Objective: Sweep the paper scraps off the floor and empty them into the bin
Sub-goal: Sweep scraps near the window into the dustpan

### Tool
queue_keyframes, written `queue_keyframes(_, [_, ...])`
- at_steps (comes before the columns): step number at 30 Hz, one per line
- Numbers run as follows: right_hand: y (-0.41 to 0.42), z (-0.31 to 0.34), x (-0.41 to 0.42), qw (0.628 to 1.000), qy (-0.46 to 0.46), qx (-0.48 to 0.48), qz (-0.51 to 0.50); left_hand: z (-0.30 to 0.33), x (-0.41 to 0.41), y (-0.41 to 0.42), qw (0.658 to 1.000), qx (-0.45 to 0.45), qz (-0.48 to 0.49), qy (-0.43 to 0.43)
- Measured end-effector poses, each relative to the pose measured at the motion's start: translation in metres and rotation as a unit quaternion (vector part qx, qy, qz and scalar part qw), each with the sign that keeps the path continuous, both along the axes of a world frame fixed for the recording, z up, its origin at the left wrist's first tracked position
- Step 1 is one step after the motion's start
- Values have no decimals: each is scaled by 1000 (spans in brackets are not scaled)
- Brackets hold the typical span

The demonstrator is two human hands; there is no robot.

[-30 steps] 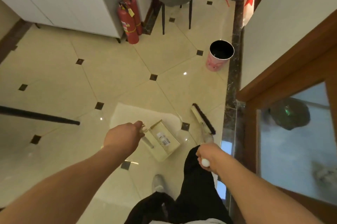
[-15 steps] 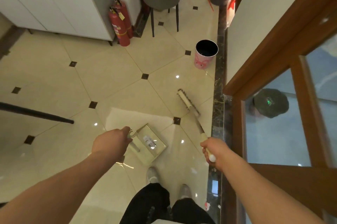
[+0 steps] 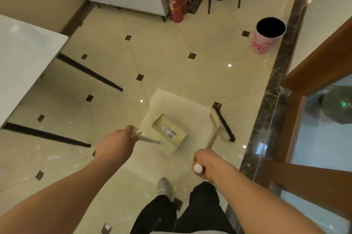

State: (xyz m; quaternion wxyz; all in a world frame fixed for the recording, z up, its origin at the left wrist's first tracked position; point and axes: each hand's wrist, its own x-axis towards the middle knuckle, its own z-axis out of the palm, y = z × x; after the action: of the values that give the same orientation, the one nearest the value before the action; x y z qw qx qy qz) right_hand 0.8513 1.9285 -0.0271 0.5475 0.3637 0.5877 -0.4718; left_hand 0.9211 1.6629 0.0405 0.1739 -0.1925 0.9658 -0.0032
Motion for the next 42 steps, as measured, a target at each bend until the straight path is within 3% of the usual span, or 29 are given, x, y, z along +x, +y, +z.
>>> queue_keyframes(7, [2,9,24,990,-2,-29,-141,-3,54,-16,999,-27,18,-34])
queue_keyframes(13, [5,17,67,988,93,40,-119,-17,102,-38,999,-6,1,-38])
queue_keyframes(16, [18,11,93,979,83,89,-165,-24,129,-56,999,12,-14,-30])
queue_keyframes(21, [30,-4,167,978,82,159,-107,-34,194,-93,997,50,-62,7])
queue_keyframes(28, [-64,-17,327,979,-24,149,-138,-37,294,-145,989,89,-118,30])
queue_keyframes(37, [-70,19,408,961,28,76,-265,-39,332,-162,983,83,-162,3])
queue_keyframes(42, [-25,-3,427,957,63,152,-237,-38,365,-154,981,61,-186,-5])
